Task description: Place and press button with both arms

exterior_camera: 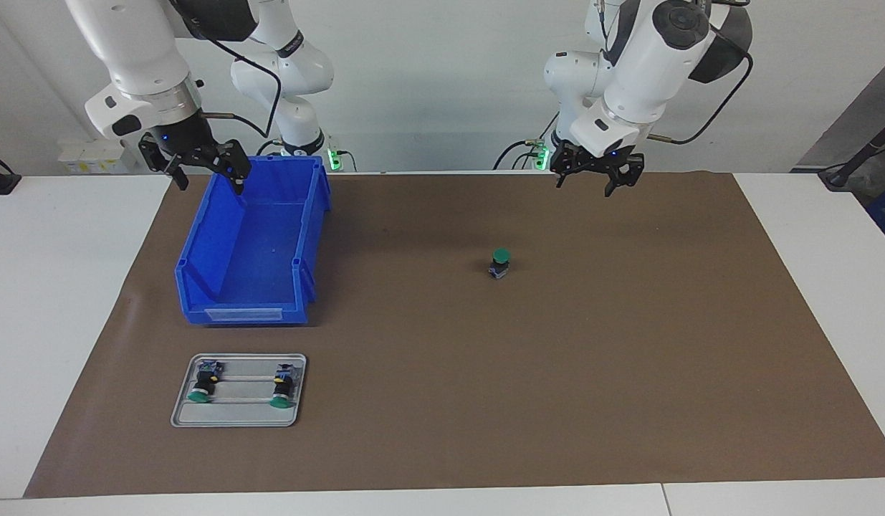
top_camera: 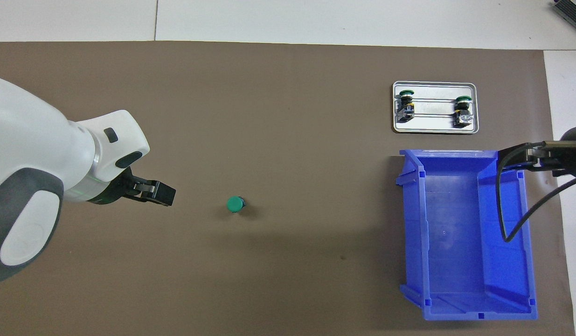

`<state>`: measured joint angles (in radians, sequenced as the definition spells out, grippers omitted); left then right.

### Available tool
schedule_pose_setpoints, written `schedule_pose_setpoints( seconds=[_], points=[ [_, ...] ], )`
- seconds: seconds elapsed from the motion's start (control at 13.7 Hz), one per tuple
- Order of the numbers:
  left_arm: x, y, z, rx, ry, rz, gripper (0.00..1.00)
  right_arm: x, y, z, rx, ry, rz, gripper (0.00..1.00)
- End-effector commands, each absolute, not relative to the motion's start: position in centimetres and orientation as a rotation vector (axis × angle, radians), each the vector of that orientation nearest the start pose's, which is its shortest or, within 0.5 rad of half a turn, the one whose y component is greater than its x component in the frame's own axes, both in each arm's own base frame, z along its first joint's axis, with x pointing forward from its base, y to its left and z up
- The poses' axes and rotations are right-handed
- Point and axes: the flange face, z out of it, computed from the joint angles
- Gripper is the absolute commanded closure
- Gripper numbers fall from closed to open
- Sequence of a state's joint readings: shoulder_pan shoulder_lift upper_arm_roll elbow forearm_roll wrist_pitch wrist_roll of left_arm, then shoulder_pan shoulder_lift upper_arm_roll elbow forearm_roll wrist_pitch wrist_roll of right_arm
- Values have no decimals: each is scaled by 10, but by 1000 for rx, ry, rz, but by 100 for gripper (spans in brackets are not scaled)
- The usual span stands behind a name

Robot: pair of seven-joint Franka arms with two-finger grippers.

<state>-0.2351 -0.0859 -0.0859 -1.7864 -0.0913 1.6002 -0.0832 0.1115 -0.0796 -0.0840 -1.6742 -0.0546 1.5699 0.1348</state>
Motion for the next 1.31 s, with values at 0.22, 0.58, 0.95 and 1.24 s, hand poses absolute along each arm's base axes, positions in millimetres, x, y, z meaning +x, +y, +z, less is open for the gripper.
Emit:
schedule_pose_setpoints(
  seconds=[0.22, 0.58, 0.95, 1.24],
  points=[
    [495, -212, 544, -3212, 190, -23, 97, 522, 7, 620, -3174, 189, 32, 0],
    [499, -261, 464, -3223, 150, -21, 100, 522, 7, 620, -3174, 189, 32, 0],
    [499, -262, 412, -3240, 129, -95, 100, 522, 7, 620, -3174, 189, 32, 0],
    [500, -271, 400, -3246, 125, -108, 100, 522, 7, 620, -3174, 189, 32, 0]
  ],
)
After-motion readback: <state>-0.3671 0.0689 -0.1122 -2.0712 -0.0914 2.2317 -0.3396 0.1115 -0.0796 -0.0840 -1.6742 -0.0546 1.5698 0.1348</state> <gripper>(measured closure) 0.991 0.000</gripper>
